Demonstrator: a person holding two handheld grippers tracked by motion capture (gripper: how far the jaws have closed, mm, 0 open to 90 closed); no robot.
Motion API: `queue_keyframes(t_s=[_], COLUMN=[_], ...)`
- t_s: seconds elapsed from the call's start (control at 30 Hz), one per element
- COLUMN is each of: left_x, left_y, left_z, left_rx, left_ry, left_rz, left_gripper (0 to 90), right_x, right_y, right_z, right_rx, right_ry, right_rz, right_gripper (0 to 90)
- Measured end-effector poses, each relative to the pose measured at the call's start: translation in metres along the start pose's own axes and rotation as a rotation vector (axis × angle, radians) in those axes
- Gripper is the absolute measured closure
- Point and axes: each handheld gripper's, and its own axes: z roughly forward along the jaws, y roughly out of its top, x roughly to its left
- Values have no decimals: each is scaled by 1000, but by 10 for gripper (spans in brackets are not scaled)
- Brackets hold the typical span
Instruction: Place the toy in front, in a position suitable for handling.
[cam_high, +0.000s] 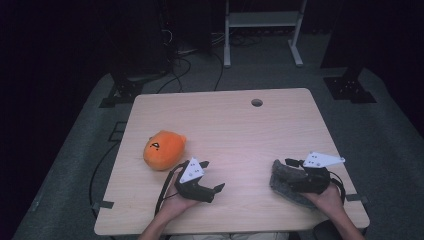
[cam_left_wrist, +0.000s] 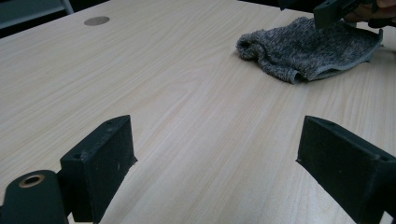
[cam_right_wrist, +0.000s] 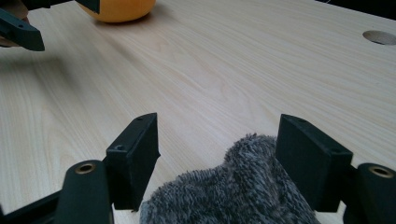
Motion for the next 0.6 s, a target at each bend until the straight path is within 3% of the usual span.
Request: queue_keyframes(t_s=[0.37, 0.6], left_x=[1, 5], left_y=[5, 9], left_z=[-1, -4], left_rx=[-15, -44], left_ry=[17, 17], left_rz=[17, 4], left_gripper=[105, 106], right_x=[0, 0], right_y=[-1, -1], right_z=[0, 1], right_rx=[3, 6], right_ry=[2, -1], right_rz=[-2, 0], right_gripper=[290, 289])
